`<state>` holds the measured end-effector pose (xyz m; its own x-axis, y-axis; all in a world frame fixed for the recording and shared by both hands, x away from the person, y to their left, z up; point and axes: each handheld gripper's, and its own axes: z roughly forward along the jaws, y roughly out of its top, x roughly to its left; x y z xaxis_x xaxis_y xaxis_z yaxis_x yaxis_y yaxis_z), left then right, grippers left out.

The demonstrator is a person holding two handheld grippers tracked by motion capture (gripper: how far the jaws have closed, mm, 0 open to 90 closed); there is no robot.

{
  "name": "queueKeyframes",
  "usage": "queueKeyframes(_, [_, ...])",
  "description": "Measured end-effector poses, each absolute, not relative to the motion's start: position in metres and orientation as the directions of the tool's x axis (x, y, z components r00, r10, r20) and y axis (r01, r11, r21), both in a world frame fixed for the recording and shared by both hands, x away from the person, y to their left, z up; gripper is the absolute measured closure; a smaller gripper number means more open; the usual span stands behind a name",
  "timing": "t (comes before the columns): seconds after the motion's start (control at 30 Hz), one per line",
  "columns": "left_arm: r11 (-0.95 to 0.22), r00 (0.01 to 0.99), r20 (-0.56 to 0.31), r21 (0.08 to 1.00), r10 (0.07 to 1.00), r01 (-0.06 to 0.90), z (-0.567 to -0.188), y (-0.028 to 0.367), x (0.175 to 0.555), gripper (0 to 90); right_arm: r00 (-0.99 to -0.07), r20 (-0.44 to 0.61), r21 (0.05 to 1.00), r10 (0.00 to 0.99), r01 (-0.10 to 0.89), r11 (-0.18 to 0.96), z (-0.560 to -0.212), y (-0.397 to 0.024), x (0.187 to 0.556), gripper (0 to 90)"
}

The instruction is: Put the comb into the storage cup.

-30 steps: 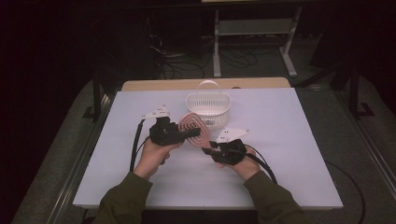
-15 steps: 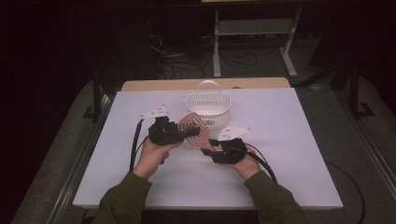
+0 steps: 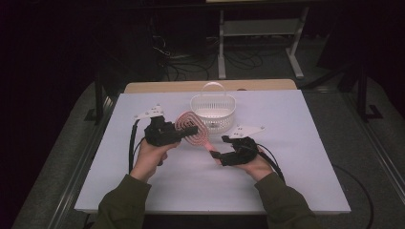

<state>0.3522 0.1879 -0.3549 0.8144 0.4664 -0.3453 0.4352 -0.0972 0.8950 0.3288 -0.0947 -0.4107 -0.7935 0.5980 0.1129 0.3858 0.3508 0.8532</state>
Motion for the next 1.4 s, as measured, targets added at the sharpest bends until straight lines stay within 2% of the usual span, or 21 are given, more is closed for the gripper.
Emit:
queueKeyframes(0.3, [-0.091, 0.809, -0.343, 0.897, 0.478, 0.433, -0.352, 0.193, 0.352, 64.1, -0.777, 0.143, 0.830, 0.612, 0.431, 0.353, -0.413, -0.100, 0.329, 12.0])
queueKeyframes(0.43, [-0.084, 0.808, -0.345, 0.898, 0.477, 0.433, -0.352, 0.195, 0.353, 64.0, -0.767, 0.142, 0.820, 0.626, 0.446, 0.360, -0.414, -0.103, 0.329, 2.1])
queueKeyframes(0.5, [-0.079, 0.808, -0.347, 0.898, 0.477, 0.433, -0.351, 0.197, 0.352, 64.1, -0.761, 0.151, 0.814, 0.630, 0.458, 0.358, -0.415, -0.105, 0.329, 0.0])
queueKeyframes(0.83, [-0.054, 0.805, -0.345, 0.906, 0.482, 0.420, -0.344, 0.205, 0.351, 64.1, -0.748, 0.120, 0.816, 0.653, 0.448, 0.364, -0.417, -0.118, 0.320, 0.0])
queueKeyframes(1.4, [-0.042, 0.801, -0.353, 0.905, 0.483, 0.424, -0.342, 0.210, 0.351, 64.1, -0.708, 0.104, 0.813, 0.698, 0.465, 0.350, -0.428, -0.166, 0.294, 0.0])
